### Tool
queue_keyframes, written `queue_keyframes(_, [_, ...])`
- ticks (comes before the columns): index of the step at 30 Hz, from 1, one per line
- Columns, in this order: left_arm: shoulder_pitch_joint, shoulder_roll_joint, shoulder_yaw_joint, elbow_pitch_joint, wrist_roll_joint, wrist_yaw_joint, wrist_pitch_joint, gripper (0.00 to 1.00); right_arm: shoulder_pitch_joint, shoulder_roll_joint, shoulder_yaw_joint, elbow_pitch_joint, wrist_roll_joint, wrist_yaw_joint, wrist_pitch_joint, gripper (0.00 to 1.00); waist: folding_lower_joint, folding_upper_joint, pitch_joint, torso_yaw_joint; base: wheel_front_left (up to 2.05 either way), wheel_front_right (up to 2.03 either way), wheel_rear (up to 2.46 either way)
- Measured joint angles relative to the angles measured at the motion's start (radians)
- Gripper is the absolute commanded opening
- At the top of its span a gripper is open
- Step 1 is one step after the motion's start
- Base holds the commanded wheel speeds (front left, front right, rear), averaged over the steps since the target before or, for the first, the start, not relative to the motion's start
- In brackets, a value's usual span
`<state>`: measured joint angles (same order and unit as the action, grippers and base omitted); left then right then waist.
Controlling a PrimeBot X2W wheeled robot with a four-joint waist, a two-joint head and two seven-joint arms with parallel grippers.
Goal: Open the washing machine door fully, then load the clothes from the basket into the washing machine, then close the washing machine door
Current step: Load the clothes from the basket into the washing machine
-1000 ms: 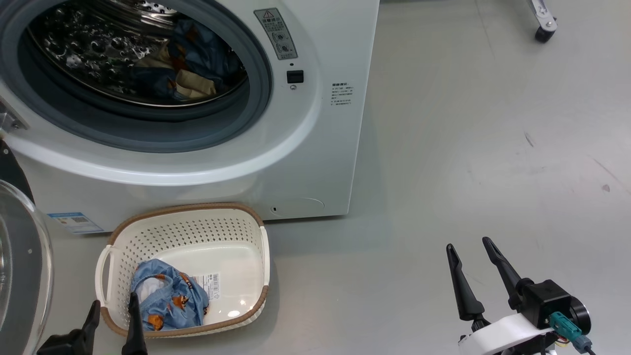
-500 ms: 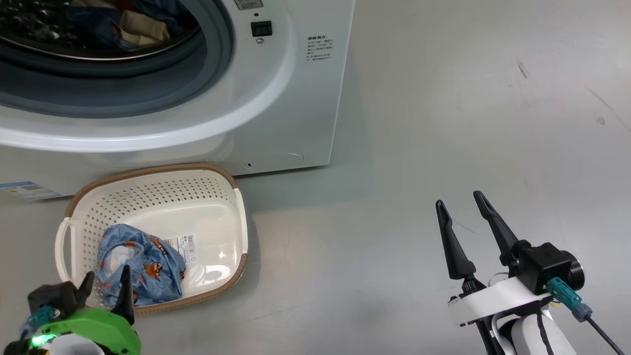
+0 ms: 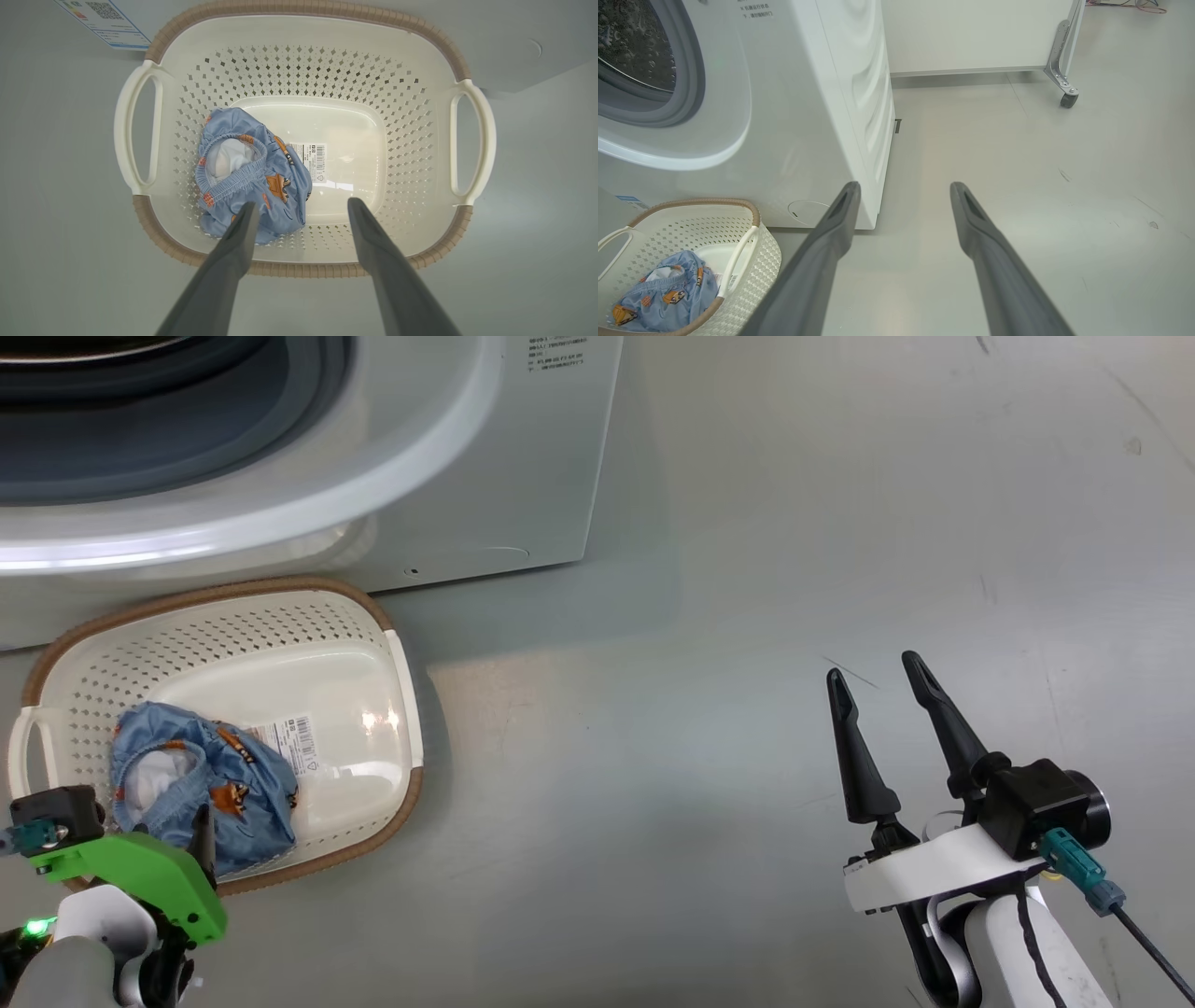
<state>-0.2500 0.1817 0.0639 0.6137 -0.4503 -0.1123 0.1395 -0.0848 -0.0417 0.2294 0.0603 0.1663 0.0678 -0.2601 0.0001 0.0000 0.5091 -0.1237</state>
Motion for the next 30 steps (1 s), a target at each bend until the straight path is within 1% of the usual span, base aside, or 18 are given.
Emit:
queue_keyframes(8, [-0.102,0.024,0.005,0.077,-0.001,0.026,0.067,1.0,-0.024,0.0,-0.001,-0.01,-0.012,-0.01,0.0,1.0,0.0001,0.0,0.08,-0.015,0.0,0.0,0.0])
queue_keyframes(10, [-0.128,0.029,0.008,0.094,-0.001,0.035,0.078,1.0,-0.029,0.0,-0.001,-0.016,-0.016,-0.019,0.0,1.0,0.0,0.0,0.099,-0.018,0.0,0.0,0.0])
queue_keyframes(12, [-0.152,0.029,0.013,0.109,-0.001,0.041,0.089,1.0,-0.03,0.0,-0.001,-0.022,-0.02,-0.019,0.0,1.0,0.0,0.0,0.117,-0.02,0.0,0.0,0.0])
queue_keyframes(13, [-0.165,0.03,0.017,0.12,-0.001,0.044,0.099,1.0,-0.03,0.0,0.0,-0.023,-0.02,-0.027,0.0,1.0,0.0001,0.0,0.126,-0.022,0.0,0.0,0.0])
queue_keyframes(15, [-0.182,0.034,0.022,0.136,-0.001,0.046,0.109,1.0,-0.03,0.0,0.001,-0.026,-0.02,-0.028,0.0,1.0,0.0001,0.0,0.145,-0.024,0.0,0.0,0.0])
queue_keyframes(18, [-0.205,0.047,0.024,0.16,-0.001,0.055,0.131,1.0,-0.03,0.0,0.006,-0.036,-0.02,-0.036,0.0,1.0,0.0001,0.0,0.173,-0.027,0.0,0.0,0.0])
queue_keyframes(20, [-0.221,0.057,0.029,0.171,-0.001,0.064,0.137,1.0,-0.032,0.0,0.01,-0.041,-0.02,-0.044,0.0,1.0,0.0001,0.0,0.192,-0.029,0.0,0.0,0.0])
queue_keyframes(24, [-0.25,0.063,0.04,0.198,-0.002,0.088,0.159,1.0,-0.046,0.0,0.022,-0.052,-0.02,-0.045,0.0,1.0,0.0,0.0,0.23,-0.034,0.0,0.0,0.0])
queue_keyframes(30, [-0.301,0.065,0.044,0.227,-0.01,0.096,0.175,1.0,-0.062,0.0,0.028,-0.068,-0.02,-0.07,0.0,1.0,0.0001,0.0,0.293,-0.042,0.0,0.0,0.0])
